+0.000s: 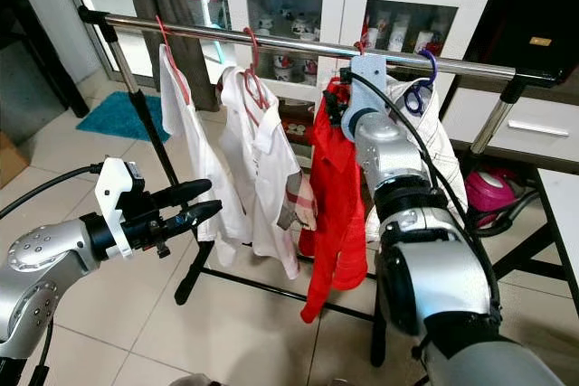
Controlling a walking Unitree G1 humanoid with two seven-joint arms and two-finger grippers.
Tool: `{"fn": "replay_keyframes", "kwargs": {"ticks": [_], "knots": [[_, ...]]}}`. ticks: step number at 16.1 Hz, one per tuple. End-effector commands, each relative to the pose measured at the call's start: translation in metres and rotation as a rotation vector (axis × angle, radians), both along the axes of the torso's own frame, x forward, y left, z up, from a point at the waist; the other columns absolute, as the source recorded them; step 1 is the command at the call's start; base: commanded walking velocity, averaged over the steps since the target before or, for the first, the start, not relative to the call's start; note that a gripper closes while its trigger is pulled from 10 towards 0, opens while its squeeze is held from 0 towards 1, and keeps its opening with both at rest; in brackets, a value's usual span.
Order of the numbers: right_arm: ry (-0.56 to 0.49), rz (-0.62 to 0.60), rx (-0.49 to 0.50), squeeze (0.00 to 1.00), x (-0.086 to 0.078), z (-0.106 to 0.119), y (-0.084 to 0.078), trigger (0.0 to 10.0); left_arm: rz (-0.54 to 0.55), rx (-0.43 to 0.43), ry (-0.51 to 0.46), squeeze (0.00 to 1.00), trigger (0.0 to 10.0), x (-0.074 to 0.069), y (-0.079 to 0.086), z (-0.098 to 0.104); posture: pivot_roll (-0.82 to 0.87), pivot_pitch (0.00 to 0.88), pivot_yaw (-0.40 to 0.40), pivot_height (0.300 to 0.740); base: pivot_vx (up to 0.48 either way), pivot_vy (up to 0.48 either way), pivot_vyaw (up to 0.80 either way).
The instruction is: Hang hanger
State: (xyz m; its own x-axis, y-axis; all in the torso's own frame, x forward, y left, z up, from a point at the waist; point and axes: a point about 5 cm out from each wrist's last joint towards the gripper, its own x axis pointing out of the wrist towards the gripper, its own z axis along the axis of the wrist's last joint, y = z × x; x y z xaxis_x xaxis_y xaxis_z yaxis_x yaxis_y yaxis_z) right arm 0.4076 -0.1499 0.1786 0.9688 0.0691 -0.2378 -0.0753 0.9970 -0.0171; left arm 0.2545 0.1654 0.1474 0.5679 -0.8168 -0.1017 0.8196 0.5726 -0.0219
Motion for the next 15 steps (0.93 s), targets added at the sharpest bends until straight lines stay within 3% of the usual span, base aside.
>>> {"fn": "replay_keyframes", "kwargs": {"ticks": [1, 15], "knots": [[-0.012, -0.007, 0.006, 0.0, 0.0025, 0.0052, -0.0013, 0.0, -0.002, 0.027, -0.012, 0.0, 10.0, 0.0029, 0.0027, 0.0016, 0.0, 0.0, 0.047, 0.74, 0.0, 0.0, 0.0], [0.024, 0.027, 0.036, 0.0, 0.0059, 0.0008, 0.0028, 0.0, -0.028, 0.012, -0.019, 0.0, 10.0, 0.0012, 0.0006, 0.0045, 0.0, 0.0, 0.038, 0.74, 0.0, 0.0, 0.0]]}}
